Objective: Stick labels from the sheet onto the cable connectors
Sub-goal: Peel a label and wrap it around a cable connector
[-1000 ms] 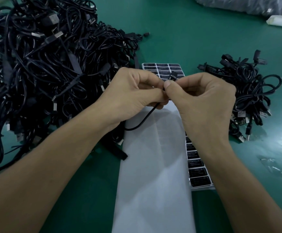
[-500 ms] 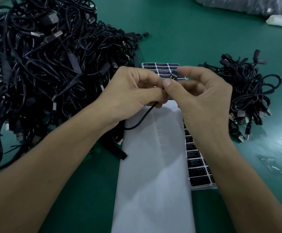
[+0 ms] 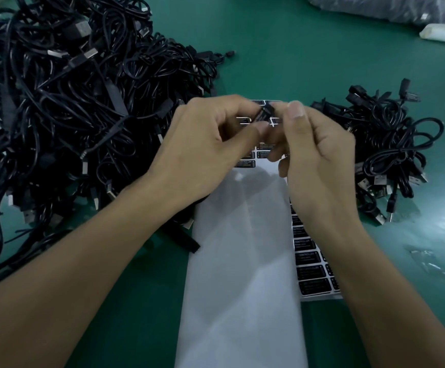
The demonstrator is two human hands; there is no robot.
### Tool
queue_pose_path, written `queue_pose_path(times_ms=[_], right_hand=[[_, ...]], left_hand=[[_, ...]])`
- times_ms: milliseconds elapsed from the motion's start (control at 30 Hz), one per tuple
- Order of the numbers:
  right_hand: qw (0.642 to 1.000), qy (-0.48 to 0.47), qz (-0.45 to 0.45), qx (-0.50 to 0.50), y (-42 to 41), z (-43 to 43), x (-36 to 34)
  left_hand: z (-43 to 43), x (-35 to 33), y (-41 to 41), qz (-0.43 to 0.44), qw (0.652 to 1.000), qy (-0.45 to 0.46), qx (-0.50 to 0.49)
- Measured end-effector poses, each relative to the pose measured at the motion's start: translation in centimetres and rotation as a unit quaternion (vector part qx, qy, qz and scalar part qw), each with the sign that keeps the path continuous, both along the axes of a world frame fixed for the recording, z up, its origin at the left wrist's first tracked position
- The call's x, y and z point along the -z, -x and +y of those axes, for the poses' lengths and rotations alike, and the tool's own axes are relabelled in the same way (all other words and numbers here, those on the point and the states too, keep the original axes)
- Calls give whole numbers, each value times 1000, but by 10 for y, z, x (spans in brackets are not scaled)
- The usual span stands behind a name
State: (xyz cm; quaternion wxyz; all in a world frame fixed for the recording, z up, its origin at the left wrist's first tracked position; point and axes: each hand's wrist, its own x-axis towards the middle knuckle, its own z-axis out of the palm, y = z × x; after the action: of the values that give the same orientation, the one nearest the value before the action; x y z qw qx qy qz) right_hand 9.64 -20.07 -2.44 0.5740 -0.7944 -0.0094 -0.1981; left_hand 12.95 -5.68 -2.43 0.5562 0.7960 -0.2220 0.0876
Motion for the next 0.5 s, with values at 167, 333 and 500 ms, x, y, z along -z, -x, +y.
queue_pose_path(times_ms=[167, 333, 500], right_hand=[[988, 115, 11, -100, 6, 10, -1], [954, 256, 51, -146, 8, 14, 9], [963, 222, 5, -154, 6, 21, 12]], left_hand=[[3, -6, -2, -63, 997, 50, -16], [3, -14, 1, -42, 984, 175, 19], [1, -14, 2, 31, 964, 261, 34]])
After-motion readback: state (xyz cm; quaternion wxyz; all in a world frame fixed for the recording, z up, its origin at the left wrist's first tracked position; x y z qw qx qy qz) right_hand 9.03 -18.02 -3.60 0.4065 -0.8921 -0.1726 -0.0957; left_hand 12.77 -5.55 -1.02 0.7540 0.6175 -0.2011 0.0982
